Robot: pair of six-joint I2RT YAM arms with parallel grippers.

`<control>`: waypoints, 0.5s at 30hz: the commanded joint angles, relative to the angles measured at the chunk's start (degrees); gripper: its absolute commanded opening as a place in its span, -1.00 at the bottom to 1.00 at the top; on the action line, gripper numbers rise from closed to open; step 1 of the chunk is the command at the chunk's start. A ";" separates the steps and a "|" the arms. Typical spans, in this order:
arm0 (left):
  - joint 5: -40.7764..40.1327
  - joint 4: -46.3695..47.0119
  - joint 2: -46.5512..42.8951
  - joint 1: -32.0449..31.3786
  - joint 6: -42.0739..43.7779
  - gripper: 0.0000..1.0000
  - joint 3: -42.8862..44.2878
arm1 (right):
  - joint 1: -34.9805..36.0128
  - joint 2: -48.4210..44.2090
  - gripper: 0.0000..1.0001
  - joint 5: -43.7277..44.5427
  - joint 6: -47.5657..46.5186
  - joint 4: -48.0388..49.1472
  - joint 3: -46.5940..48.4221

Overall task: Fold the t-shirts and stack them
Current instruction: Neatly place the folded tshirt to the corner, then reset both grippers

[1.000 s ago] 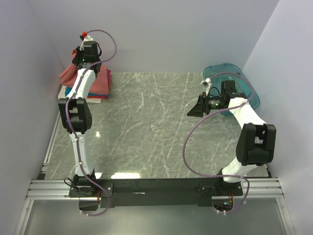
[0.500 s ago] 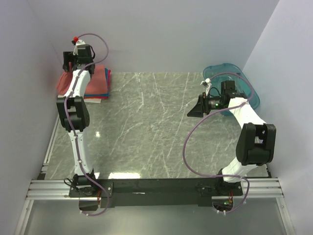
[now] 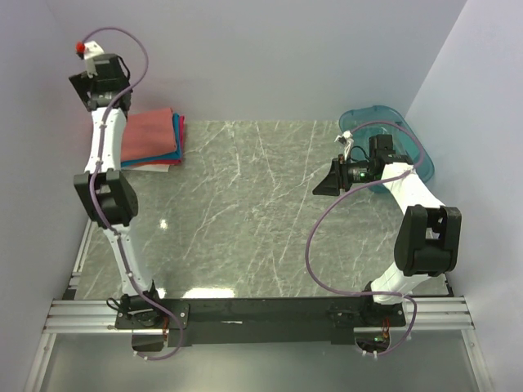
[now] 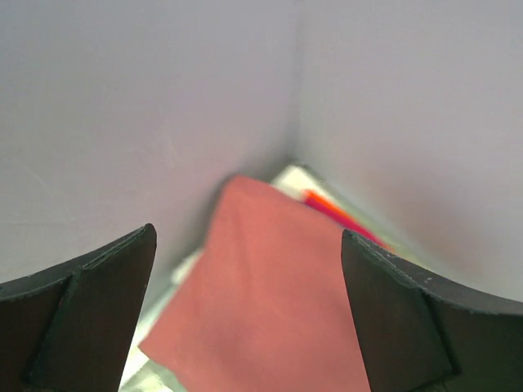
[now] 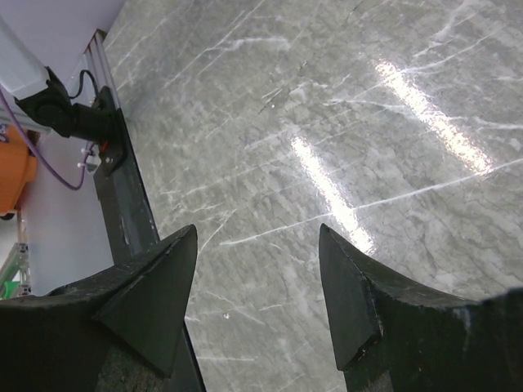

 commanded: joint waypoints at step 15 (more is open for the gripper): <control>46.74 7.66 -56.43 -0.19 -9.56 0.99 -52.03 | -0.49 -12.58 0.40 22.64 -4.72 -0.35 3.72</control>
